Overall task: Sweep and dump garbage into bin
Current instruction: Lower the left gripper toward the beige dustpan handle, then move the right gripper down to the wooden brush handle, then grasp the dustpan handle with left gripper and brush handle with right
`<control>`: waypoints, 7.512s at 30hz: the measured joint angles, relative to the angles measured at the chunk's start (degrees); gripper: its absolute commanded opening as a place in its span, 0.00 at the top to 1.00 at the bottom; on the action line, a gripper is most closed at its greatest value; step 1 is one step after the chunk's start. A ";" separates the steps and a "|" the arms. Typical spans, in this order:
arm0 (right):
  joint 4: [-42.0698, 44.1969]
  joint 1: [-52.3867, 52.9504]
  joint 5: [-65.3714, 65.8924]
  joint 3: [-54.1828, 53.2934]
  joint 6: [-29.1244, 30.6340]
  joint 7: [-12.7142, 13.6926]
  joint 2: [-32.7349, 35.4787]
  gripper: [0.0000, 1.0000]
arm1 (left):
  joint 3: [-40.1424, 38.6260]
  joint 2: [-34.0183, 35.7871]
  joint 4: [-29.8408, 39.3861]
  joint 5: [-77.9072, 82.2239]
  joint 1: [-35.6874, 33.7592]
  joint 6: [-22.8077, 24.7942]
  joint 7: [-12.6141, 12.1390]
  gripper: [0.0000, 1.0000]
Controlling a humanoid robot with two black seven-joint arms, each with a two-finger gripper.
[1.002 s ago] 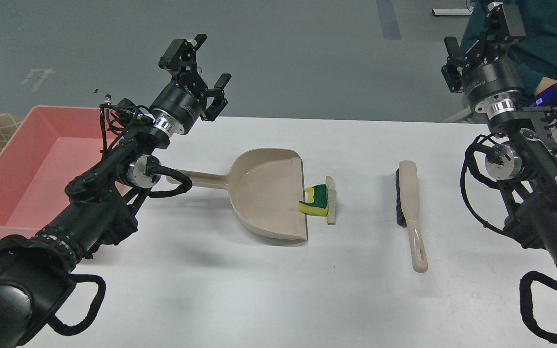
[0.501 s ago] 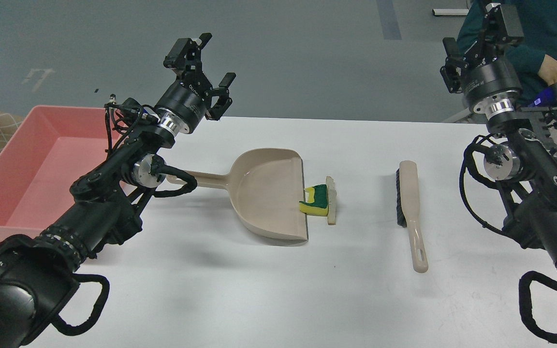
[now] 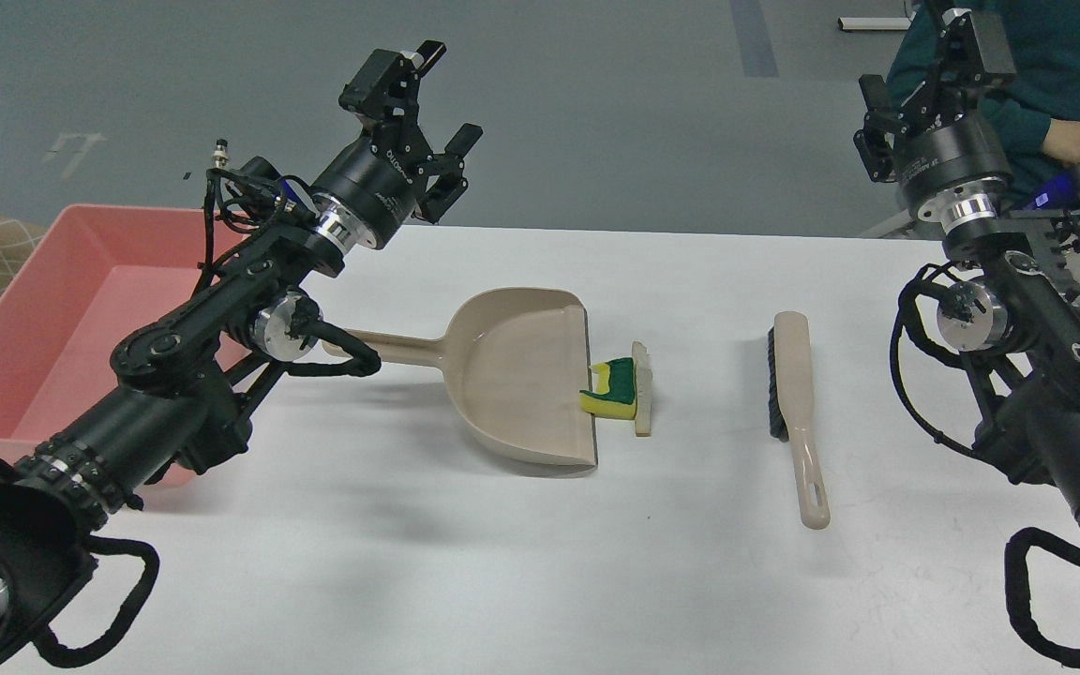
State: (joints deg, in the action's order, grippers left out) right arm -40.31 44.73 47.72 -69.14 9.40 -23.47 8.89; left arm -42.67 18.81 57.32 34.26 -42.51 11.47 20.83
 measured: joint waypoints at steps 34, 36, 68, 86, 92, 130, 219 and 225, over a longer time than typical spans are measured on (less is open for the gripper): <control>0.10 0.10 0.00 0.07 0.00 0.00 0.17 0.00 | 2.76 21.61 36.73 41.10 43.06 -32.87 -3.16 0.02; 0.10 0.10 0.00 0.07 0.00 0.00 0.17 0.00 | 2.60 20.59 36.29 41.04 43.98 -33.89 -3.19 0.02; -0.02 0.20 0.00 0.16 0.00 0.10 0.31 0.00 | 2.92 1.46 9.35 38.77 32.30 -38.98 -3.60 0.02; 0.00 0.27 0.05 0.14 -0.07 0.08 0.42 0.00 | 3.12 -1.20 5.13 37.31 28.21 -38.77 -4.37 0.53; 0.00 0.34 0.05 0.15 -0.08 0.08 0.42 0.00 | 3.21 -1.21 5.08 37.34 28.11 -38.47 -6.16 0.93; -43.51 -0.16 9.76 43.91 3.17 13.04 51.45 0.00 | 3.74 -2.02 5.24 37.37 26.33 -38.35 -9.53 1.00; -53.69 -2.54 19.34 58.61 6.17 28.21 46.13 0.11 | 3.65 -2.88 6.16 36.61 25.23 -38.36 -9.55 1.00; -54.07 -2.38 19.34 58.68 6.17 28.21 46.21 0.16 | 3.57 -2.88 6.33 36.67 25.57 -38.36 -9.52 1.00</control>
State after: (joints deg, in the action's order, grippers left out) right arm -94.38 42.35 67.06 -10.46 15.57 4.75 55.10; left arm -39.11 15.93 63.65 70.93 -16.94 -26.89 11.31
